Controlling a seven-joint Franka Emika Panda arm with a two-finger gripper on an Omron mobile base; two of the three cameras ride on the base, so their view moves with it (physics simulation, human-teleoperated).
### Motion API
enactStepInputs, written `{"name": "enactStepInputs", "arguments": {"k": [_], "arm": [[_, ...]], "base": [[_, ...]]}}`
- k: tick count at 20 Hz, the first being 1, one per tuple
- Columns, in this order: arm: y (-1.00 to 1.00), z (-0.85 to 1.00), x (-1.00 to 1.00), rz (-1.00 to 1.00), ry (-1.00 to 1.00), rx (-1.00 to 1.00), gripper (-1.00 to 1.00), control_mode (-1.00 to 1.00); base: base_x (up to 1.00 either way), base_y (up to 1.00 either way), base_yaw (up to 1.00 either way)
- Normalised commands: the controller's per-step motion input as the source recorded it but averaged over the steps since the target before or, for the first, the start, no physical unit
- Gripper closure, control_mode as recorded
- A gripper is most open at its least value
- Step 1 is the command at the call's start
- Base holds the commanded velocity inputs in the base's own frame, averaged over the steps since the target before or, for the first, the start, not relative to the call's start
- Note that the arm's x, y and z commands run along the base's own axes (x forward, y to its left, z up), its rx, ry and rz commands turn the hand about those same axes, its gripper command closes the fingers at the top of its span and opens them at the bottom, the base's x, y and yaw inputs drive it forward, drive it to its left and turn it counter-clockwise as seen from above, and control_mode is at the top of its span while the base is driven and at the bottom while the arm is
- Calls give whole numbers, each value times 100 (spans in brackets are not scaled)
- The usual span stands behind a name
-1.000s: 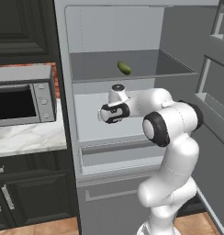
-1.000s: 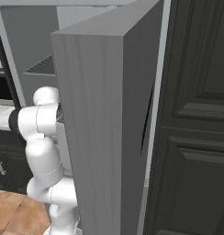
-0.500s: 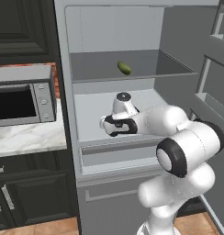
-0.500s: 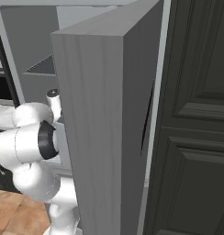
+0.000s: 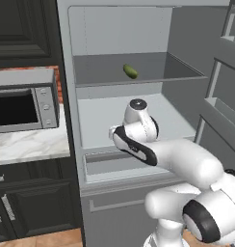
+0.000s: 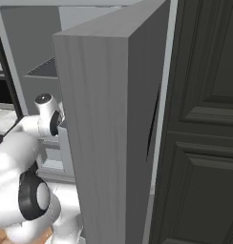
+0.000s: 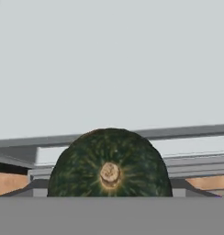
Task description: Place the cold items (cucumber and squash) from the fridge in one tupperware on the dining counter. Place the warm items (kebab skewer and hot dog) in the stove area in another tupperware.
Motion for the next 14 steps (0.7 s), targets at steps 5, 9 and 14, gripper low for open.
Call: {"name": "enactStepInputs", "arguments": {"k": [5, 9, 14], "arm": [[-15, 43, -77, -2, 0, 0, 100, -100], [-25, 53, -70, 0, 0, 0, 100, -100], [-34, 44, -61, 0, 2, -1, 100, -100]], "base": [[0, 0, 0], [0, 0, 0], [0, 0, 0]]}}
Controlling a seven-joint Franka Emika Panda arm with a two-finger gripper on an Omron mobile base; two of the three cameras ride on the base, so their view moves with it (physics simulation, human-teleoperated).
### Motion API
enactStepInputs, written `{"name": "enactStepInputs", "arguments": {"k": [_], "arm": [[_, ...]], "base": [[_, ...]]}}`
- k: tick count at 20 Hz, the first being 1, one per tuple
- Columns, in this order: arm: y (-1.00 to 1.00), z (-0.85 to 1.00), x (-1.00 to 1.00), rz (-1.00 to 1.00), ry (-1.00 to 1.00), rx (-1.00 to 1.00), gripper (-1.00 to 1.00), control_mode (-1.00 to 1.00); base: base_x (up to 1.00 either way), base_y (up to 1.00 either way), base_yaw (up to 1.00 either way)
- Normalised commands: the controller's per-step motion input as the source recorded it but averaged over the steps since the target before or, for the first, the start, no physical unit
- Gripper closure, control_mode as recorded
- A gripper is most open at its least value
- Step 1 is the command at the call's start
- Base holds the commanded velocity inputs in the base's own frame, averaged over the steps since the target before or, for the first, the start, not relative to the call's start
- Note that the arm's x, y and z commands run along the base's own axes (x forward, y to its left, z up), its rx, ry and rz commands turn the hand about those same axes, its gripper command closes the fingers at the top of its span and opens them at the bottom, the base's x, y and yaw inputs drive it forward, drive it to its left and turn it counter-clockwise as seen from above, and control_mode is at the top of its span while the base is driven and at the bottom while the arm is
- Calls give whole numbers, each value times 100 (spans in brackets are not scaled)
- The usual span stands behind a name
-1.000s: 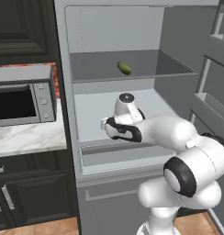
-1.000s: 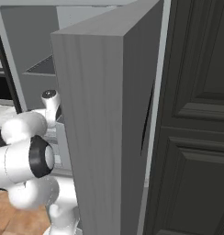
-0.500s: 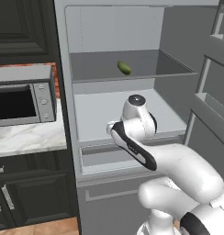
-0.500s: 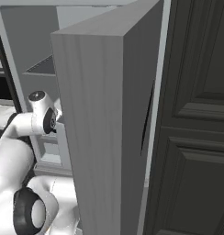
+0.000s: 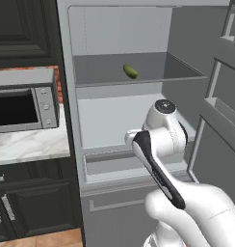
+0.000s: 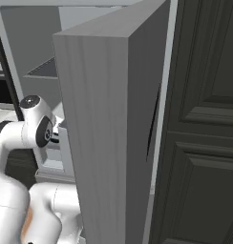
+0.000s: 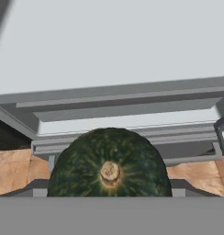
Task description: Place the cold items (cucumber and squash) from the fridge in one tupperware on the dining counter. Place the warm items (kebab skewer and hot dog) in the stove area in another tupperware.
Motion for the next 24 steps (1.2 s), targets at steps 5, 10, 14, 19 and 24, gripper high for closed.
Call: {"name": "enactStepInputs", "arguments": {"k": [5, 10, 14, 19, 24], "arm": [[-43, 42, -68, 0, 3, -1, 100, -100], [-23, 26, -48, 0, 2, 0, 100, -100], [-12, 28, -37, 0, 1, 0, 100, -100], [-4, 23, -26, 0, -3, -2, 100, -100], [0, 34, -16, -5, -1, -4, 100, -100]], "base": [[0, 0, 0], [0, 0, 0], [0, 0, 0], [0, 0, 0], [0, 0, 0]]}}
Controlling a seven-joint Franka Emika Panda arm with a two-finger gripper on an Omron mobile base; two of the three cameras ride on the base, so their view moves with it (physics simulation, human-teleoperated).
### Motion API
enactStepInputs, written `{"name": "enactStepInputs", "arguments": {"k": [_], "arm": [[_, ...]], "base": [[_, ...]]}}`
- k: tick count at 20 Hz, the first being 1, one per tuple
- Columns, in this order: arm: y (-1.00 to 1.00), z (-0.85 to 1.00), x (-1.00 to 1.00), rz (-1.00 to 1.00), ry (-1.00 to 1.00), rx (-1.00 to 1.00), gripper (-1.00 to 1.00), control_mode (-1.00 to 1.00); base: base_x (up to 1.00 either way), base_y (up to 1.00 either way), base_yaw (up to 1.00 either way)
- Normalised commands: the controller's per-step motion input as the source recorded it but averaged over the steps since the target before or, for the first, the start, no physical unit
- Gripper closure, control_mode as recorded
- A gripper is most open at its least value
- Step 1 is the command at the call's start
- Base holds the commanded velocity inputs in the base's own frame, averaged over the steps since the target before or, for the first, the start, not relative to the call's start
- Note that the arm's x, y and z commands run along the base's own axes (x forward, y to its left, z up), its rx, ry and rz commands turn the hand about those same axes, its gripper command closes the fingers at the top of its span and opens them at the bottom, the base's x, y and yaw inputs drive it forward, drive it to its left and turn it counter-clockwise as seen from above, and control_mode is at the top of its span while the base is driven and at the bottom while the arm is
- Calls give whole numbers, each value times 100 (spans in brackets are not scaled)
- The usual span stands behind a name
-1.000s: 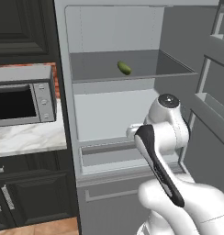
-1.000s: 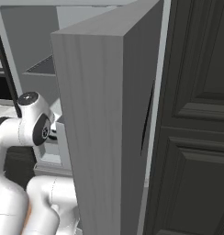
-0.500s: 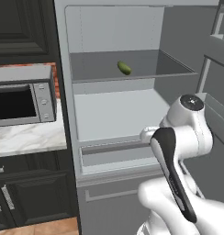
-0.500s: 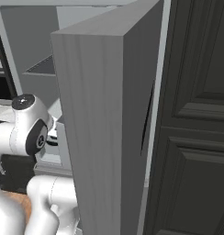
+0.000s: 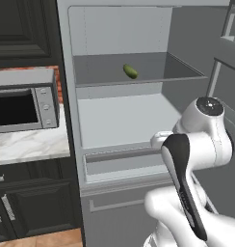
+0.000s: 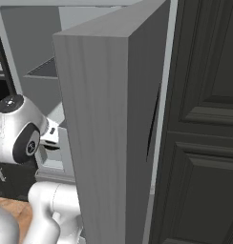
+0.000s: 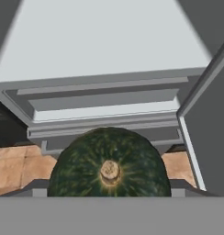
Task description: Place the cold items (cucumber and squash) from the fridge in one tupperware on the dining counter. Place the warm items (kebab skewer and hot dog) in the stove area in another tupperware.
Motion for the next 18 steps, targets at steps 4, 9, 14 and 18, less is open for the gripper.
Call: {"name": "enactStepInputs", "arguments": {"k": [4, 9, 14, 18], "arm": [[1, 21, -31, -4, 3, 0, 100, -100], [6, 0, -23, 0, -8, 0, 100, 100], [0, 0, 0, 0, 0, 0, 100, 100], [0, 0, 0, 0, 0, 0, 100, 100]], "base": [[0, 0, 0], [-42, 12, 0], [-49, 53, 15], [-24, 66, 58]]}}
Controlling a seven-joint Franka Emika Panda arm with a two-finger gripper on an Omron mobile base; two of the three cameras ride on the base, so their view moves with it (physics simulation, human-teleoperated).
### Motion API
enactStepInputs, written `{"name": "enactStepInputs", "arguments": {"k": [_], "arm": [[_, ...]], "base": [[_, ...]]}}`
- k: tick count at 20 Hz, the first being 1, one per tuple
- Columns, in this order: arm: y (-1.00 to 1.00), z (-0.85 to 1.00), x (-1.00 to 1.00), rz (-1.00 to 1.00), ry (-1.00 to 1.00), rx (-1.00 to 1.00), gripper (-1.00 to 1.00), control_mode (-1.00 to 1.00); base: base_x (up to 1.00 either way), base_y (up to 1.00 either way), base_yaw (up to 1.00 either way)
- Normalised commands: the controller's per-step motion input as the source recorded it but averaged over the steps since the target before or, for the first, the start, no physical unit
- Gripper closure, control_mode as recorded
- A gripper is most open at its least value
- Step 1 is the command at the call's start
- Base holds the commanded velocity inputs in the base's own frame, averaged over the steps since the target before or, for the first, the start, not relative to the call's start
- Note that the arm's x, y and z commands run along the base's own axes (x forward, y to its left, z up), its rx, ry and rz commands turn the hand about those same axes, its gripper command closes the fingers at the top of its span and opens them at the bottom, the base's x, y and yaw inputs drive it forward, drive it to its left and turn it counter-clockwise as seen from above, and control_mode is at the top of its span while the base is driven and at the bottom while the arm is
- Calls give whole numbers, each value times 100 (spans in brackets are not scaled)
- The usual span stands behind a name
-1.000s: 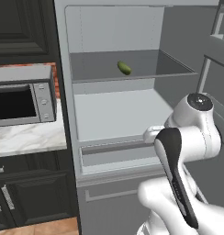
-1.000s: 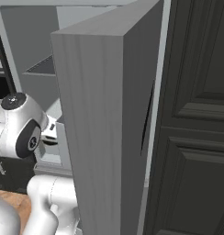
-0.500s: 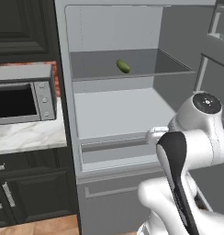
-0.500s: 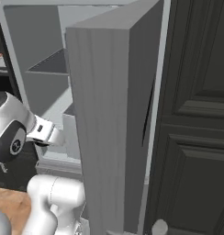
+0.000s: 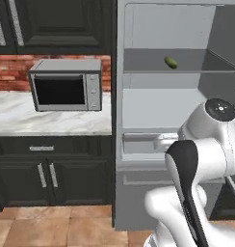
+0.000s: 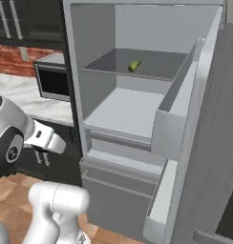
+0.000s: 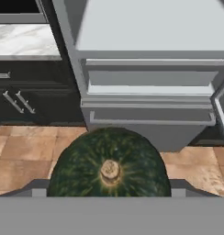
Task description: Place the cold items (cucumber and squash) from the fridge in one tupperware on the dining counter. Place the warm items (kebab skewer and hot dog) in the stove area in another tupperware.
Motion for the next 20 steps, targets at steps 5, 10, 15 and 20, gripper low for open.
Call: {"name": "enactStepInputs", "arguments": {"k": [5, 10, 15, 20], "arm": [[0, 0, 0, 0, 0, 0, 100, 100], [0, 0, 0, 0, 0, 0, 100, 100], [0, 0, 0, 0, 0, 0, 100, 100], [0, 0, 0, 0, 0, 0, 100, 100]], "base": [[-20, 64, 82], [-21, 60, 84], [-39, 56, 91], [-32, 54, 95]]}}
